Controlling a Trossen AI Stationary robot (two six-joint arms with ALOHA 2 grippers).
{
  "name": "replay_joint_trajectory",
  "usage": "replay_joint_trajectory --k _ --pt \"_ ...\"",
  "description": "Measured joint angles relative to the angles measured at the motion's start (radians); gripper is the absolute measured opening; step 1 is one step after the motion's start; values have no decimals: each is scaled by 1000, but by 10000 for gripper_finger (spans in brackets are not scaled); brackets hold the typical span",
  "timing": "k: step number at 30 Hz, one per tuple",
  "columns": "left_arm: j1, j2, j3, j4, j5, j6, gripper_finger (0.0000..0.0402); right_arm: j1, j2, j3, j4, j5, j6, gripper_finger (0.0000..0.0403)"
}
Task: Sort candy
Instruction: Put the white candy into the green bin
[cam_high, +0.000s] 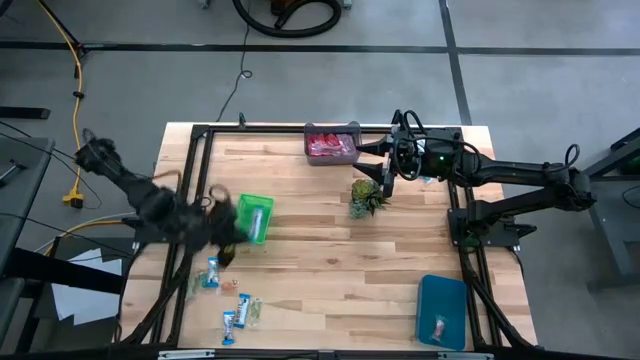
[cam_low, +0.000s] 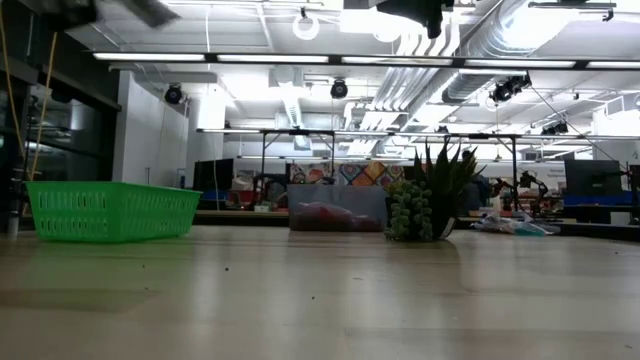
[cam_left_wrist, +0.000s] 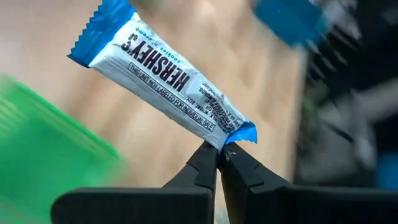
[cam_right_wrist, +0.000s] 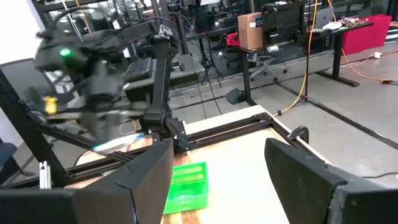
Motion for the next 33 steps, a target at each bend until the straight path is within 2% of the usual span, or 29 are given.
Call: replay_joint_trajectory --k 4,7,11,14,19,25,28,33 --pt "190 -19 0 0 13 144 0 0 0 0 0 0 1 250" --pt "248 -20 0 -22 58 193 0 0 0 0 0 0 1 250" --pt "263 -20 -63 -50 49 118 0 0 0 0 0 0 1 250" --pt "265 -20 -161 -50 100 21 0 0 0 0 0 0 1 250" --pt "265 -19 -328 52 132 -126 0 0 0 0 0 0 1 250" --pt "265 -19 -424 174 163 -71 0 0 0 0 0 0 1 250" --pt "265 -19 -439 141 209 -42 0 0 0 0 0 0 1 250" --pt "265 -19 -440 97 212 -41 0 0 0 0 0 0 1 250"
